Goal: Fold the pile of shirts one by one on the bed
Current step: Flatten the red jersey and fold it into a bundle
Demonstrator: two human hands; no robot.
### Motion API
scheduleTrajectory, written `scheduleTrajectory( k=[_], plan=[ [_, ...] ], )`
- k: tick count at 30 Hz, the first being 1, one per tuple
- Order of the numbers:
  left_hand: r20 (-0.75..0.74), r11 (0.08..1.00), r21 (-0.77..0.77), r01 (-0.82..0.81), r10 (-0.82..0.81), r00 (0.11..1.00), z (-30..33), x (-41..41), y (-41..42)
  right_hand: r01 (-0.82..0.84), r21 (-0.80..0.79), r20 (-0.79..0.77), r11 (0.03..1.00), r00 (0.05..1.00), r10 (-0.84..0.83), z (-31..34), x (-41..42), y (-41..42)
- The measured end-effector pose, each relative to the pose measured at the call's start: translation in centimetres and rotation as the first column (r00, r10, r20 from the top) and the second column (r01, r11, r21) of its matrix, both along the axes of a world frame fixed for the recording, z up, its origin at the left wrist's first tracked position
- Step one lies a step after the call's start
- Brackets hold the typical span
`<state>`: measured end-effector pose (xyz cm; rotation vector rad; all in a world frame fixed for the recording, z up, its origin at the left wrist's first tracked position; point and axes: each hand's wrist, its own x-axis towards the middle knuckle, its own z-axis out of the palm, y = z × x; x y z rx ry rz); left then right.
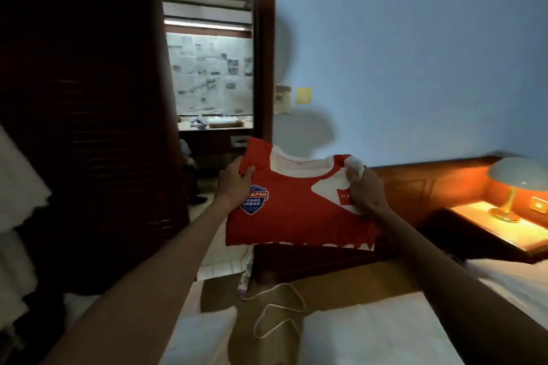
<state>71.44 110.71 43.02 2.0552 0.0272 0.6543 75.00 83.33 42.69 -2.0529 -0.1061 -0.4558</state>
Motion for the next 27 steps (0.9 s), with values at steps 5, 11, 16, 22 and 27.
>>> scheduleTrajectory(
  k=[5, 11, 16, 22, 27],
  plan=[
    [-0.012, 0.972, -0.029, -0.234, 0.233, 0.972, -0.7, -5.2, 17.5, -0.281, -0.013, 0.021, 0.960, 0.960, 0.281, -0.4, 2.4, 19.5],
    [-0.031, 0.802, -0.008, -0.597, 0.597, 0.802, -2.2, -14.8, 35.1, -0.604, -0.030, 0.022, 0.796, 0.796, 0.605, -2.2, 1.1, 42.3],
    [-0.057, 0.570, 0.029, -0.821, 0.821, 0.568, -3.9, -23.2, 45.4, -0.787, -0.013, -0.017, 0.617, 0.618, 0.786, -4.1, -2.6, 59.1],
    [-0.071, 0.241, 0.032, -0.970, 0.969, 0.238, -5.6, -32.0, 54.1, -0.942, -0.039, -0.048, 0.332, 0.334, 0.941, -5.1, -8.5, 76.9],
    [-0.120, 0.019, 0.008, -1.000, 0.993, 0.018, -7.5, -38.5, 57.6, -0.994, -0.050, -0.062, 0.096, 0.099, 0.993, -7.0, -14.3, 86.8]
  ],
)
